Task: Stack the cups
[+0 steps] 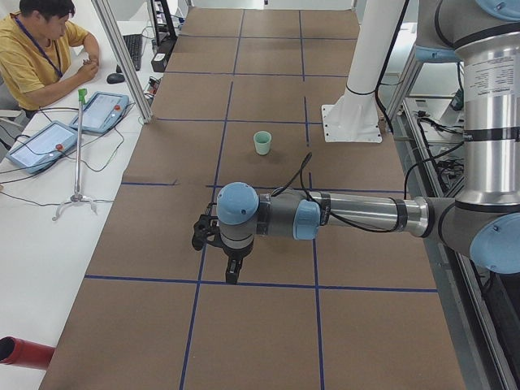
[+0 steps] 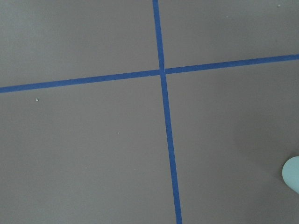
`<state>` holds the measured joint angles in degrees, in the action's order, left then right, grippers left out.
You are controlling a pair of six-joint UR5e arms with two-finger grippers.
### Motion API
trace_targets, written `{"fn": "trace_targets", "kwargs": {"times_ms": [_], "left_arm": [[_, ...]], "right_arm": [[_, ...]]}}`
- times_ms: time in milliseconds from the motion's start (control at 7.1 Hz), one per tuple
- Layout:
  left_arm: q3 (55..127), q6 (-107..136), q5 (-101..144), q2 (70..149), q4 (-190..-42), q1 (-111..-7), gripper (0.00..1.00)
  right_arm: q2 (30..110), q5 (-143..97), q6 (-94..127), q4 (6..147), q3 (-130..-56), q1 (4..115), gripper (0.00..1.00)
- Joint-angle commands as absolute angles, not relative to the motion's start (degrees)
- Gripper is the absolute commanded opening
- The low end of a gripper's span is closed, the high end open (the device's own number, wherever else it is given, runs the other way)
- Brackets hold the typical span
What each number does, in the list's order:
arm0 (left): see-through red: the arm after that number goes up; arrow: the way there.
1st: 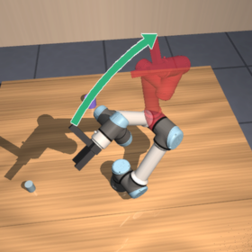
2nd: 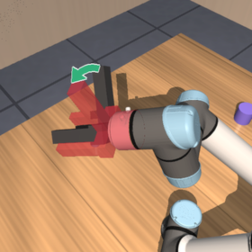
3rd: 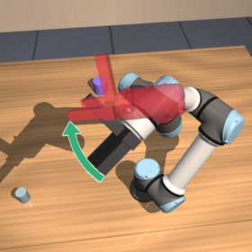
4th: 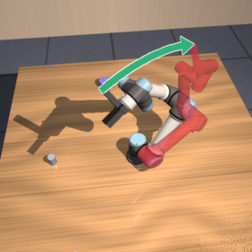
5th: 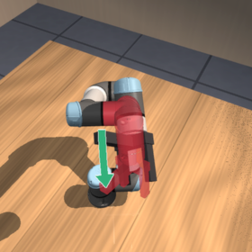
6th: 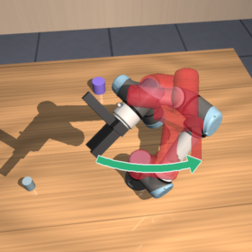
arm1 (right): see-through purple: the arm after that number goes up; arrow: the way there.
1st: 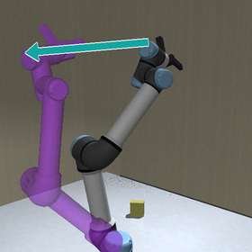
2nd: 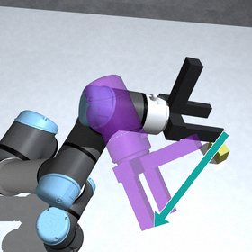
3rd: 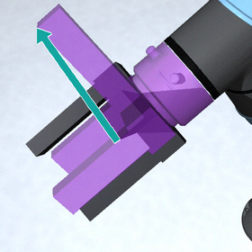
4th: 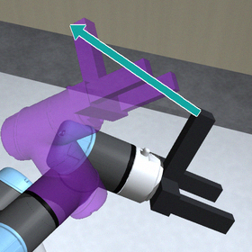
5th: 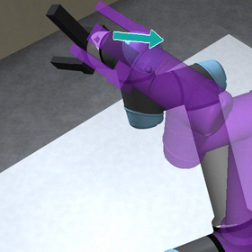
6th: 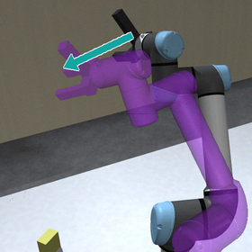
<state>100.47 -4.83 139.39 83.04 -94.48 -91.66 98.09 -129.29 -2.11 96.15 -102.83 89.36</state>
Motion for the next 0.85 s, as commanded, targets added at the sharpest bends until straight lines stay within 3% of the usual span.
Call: {"fn": "trace_targets", "kwargs": {"times_ms": [0, 704], "left_arm": [[100.98, 1.36, 141.25, 83.06, -98.68, -88.1, 1.0], [100.72, 34.77, 129.92, 82.44, -117.31, -67.0, 1.0]], "right_arm": [[98.09, -129.29, -2.11, 96.15, -102.83, 89.38, 1.0], [98.09, -129.29, -2.11, 96.15, -102.83, 89.38, 1.0]]}}
